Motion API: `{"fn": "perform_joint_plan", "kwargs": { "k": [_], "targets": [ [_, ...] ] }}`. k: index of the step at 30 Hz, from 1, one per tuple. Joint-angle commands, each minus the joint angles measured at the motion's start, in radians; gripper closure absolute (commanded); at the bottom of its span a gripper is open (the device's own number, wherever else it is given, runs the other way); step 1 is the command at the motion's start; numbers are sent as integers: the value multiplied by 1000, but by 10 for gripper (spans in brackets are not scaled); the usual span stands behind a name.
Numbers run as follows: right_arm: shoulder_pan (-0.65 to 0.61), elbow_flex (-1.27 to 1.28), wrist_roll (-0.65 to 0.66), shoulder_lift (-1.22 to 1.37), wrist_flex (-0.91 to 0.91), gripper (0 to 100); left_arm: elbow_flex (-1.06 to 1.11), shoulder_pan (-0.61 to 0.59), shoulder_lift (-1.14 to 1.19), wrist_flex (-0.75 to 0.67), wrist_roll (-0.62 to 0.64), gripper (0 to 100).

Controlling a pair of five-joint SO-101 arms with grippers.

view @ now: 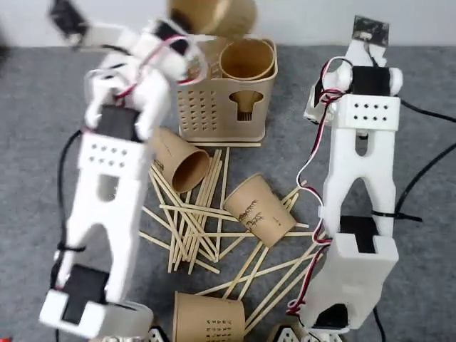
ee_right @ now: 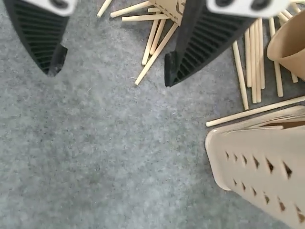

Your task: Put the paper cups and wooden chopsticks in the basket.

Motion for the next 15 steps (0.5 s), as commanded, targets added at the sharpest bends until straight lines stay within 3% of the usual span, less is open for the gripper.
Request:
{"fn": "perform_joint_plan", "kwargs": {
  "k": [1, 8, 15],
  "targets": [
    [8, -52, 6, -73, 12, 670, -105, 57, 43, 44, -106, 985],
    [7, -52, 6, -73, 12, 670, -217, 68, 173, 58, -253, 985],
    [7, -52, 6, -70, 12, 670, -323, 52, 275, 60, -275, 985]
  ]
}}
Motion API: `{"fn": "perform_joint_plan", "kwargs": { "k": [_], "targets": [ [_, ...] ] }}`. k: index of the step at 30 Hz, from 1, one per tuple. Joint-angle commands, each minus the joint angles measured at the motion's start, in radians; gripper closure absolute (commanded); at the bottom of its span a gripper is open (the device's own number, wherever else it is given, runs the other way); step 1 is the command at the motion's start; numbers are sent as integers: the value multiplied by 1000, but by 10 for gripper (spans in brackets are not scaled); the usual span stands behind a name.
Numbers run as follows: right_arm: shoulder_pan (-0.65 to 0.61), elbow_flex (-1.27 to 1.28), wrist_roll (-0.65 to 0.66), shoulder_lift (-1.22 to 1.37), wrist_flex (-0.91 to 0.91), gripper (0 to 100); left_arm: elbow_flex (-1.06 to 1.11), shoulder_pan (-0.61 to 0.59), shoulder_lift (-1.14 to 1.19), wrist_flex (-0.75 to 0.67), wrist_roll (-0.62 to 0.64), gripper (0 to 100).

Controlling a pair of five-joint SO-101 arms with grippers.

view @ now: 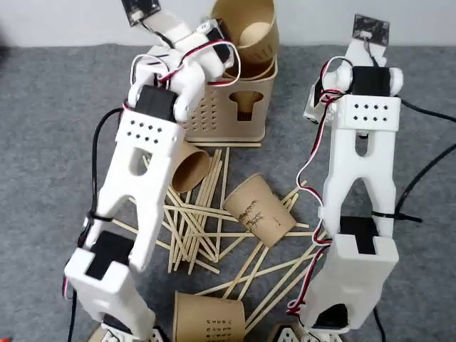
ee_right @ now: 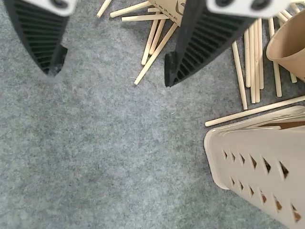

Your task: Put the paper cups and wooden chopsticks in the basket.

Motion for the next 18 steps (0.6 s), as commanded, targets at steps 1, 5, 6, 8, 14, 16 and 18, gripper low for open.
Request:
{"fn": "perform_joint_plan", "kwargs": {
  "k": [1, 5, 6, 8, 14, 16, 18],
  "targets": [
    [8, -52, 6, -67, 12, 670, -68, -6, 5, 9, -23, 985],
    [8, -52, 6, -67, 12, 670, -71, 0, 20, 100, -124, 985],
    [8, -52, 6, -65, 12, 670, -71, -3, 20, 103, -126, 985],
    [8, -52, 6, -65, 12, 670, -71, -6, 20, 103, -129, 985],
    [2, -52, 5, -64, 10, 670, -68, 0, 21, 129, -183, 985],
    [2, -52, 5, -64, 10, 670, -67, 3, 23, 132, -190, 983],
    [2, -52, 5, -64, 10, 670, -67, 9, 23, 126, -190, 944]
  ]
}}
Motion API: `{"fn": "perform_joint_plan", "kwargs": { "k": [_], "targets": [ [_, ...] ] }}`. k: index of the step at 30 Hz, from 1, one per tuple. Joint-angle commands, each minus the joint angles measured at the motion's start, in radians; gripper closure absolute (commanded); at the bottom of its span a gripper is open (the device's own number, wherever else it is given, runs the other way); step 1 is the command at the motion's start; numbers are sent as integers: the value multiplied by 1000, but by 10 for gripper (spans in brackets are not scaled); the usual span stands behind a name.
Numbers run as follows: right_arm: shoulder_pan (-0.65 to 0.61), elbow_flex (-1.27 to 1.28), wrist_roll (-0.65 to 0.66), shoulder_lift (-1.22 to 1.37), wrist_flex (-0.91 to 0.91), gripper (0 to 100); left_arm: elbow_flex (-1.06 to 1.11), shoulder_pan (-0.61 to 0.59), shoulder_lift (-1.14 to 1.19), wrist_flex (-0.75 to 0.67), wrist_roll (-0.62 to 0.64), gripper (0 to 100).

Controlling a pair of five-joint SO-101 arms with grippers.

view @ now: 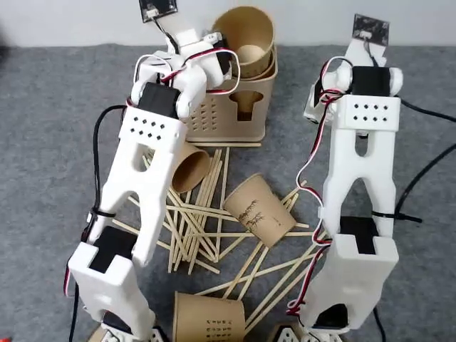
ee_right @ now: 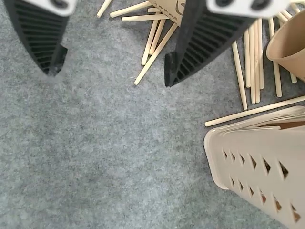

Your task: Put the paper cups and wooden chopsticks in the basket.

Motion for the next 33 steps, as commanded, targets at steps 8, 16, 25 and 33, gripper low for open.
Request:
{"fn": "perform_joint_plan", "kwargs": {
  "k": [8, 16, 25, 33],
  "targets": [
    [2, -52, 5, -64, 10, 670, -47, 17, -18, 106, -80, 667],
    [4, -52, 5, -64, 10, 670, -297, -31, -23, -6, 147, 666],
    [-1, -52, 5, -65, 10, 670, -599, -245, -18, 801, -371, 664],
    [-18, -52, 5, -68, 10, 670, -467, -304, -25, 876, -867, 663]
  ]
}}
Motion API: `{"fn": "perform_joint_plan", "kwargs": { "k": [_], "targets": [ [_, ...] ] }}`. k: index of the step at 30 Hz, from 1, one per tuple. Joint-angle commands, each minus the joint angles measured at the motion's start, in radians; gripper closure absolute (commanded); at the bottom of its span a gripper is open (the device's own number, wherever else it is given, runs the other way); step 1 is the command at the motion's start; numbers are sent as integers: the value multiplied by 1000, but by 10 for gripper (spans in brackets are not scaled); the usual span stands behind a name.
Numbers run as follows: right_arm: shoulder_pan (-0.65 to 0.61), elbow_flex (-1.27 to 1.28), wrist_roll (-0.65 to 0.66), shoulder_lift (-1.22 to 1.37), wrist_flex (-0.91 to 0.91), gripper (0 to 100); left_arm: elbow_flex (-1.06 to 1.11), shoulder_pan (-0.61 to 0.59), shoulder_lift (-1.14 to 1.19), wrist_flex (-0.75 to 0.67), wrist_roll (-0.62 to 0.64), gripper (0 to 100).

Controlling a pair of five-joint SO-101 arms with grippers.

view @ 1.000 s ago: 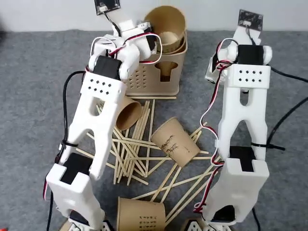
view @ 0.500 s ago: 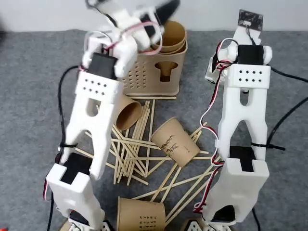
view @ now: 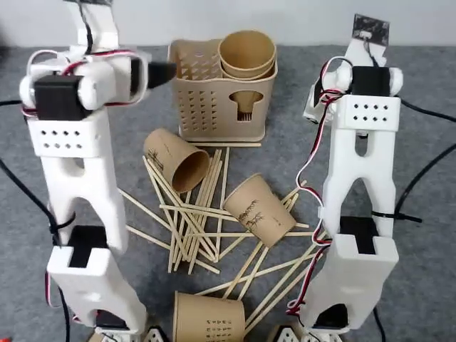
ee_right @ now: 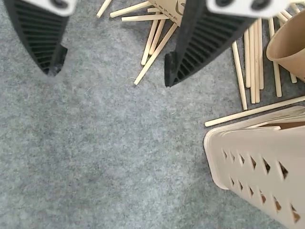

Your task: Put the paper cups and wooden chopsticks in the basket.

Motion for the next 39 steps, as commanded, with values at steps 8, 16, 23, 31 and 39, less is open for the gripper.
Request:
{"fn": "perform_joint_plan", "kwargs": {
  "k": [8, 16, 23, 31, 39],
  "targets": [
    [-47, -52, 0, -73, 36, 670, 295, 114, -23, 28, -275, 663],
    [-24, -54, 2, -73, 38, 670, 549, 207, -23, 28, -279, 663],
    [-2, -54, 3, -73, 38, 670, 644, 181, -23, 21, -407, 664],
    [-19, -54, 3, -68, 35, 670, 676, 138, -11, -140, -628, 665],
    [-19, -54, 3, -71, 36, 670, 871, 150, -21, -279, -641, 666]
  ]
}}
